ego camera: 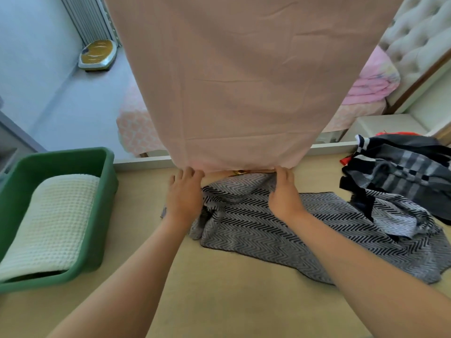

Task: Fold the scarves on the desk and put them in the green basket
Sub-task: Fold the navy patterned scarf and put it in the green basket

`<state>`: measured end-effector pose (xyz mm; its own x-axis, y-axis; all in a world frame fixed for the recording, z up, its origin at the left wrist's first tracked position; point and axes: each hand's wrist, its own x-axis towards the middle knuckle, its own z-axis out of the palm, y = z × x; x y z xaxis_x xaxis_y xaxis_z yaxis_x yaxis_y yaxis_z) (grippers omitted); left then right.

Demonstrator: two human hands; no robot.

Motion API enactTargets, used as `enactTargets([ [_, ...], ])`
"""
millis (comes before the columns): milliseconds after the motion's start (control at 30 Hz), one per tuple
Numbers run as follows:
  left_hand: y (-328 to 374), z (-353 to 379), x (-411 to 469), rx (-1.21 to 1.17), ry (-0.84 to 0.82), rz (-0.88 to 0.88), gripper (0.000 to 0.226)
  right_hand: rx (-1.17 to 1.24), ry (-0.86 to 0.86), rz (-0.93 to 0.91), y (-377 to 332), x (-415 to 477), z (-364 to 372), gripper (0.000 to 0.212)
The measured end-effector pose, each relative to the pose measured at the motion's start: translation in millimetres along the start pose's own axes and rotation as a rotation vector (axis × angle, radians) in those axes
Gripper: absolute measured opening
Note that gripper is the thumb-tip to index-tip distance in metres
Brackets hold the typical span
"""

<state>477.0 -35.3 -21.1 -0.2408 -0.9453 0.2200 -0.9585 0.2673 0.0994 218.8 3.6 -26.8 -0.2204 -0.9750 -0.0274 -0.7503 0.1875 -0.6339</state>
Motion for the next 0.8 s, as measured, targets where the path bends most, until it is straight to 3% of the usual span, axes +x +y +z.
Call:
enactTargets([
  [67,6,13,-17,-0.069,-0.047,0.055,0.029,-0.114,-0.104,-0.070,7,-13,15,0.088],
  [200,8,37,-58,-0.247,-0.314,0.086,0.015,-0.229,-0.388,-0.233,15,-49,50,0.058],
  [267,6,45,-74,-0.228,-0.407,0.097,0.016,-0.289,-0.519,-0.291,16,-64,68,0.056],
  [367,0,53,-85,-0.128,-0.540,0.109,0.048,-0.431,-0.562,-0.278,22,-73,85,0.061],
  [433,-1,55,-87,-0.066,-0.616,0.126,0.071,-0.533,-0.503,-0.312,29,-75,88,0.043],
  [500,2,54,-86,-0.045,-0.587,0.137,0.085,-0.577,-0.472,-0.307,38,-76,85,0.028],
  [633,11,61,-82,0.029,-0.536,0.066,0.101,-0.502,-0.450,-0.262,58,-78,73,0.021],
  [700,16,65,-80,0.056,-0.496,0.009,0.095,-0.393,-0.461,-0.227,61,-80,67,0.017],
  [800,20,69,-78,0.123,-0.371,0.072,0.058,-0.265,-0.430,-0.179,56,-81,60,0.010],
])
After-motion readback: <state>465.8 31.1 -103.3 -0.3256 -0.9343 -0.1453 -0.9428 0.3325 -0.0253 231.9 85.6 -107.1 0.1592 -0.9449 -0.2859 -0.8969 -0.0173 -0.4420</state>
